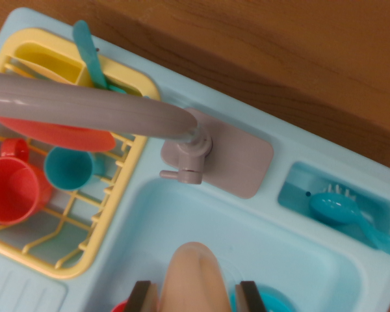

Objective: Pick detergent from the sink

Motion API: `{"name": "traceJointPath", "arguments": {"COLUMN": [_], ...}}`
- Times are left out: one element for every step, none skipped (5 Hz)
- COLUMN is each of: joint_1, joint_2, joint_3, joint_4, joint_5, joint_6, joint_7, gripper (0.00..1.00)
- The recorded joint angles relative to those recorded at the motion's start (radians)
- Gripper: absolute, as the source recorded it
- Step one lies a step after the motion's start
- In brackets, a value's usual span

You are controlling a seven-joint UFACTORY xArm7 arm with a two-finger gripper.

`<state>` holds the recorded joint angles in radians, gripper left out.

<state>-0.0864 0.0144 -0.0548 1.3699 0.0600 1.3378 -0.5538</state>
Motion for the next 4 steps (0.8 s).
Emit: {"name": "traceJointPath", "arguments": {"joint_1": [0.0, 0.0, 0.0, 0.0], "joint_2": [0.0, -0.009, -0.009, -0.017], "joint_3": [0.0, 0.0, 0.0, -0.001], "joint_4": [0.0, 0.022, 0.022, 0.042], "joint_5": [0.0, -0.0018, -0.0018, -0.0034], "joint_6": [0.0, 0.031, 0.031, 0.059], "joint_7": [0.0, 0.002, 0.002, 0.005], "gripper": [1.0, 1.0, 1.0, 1.0]}}
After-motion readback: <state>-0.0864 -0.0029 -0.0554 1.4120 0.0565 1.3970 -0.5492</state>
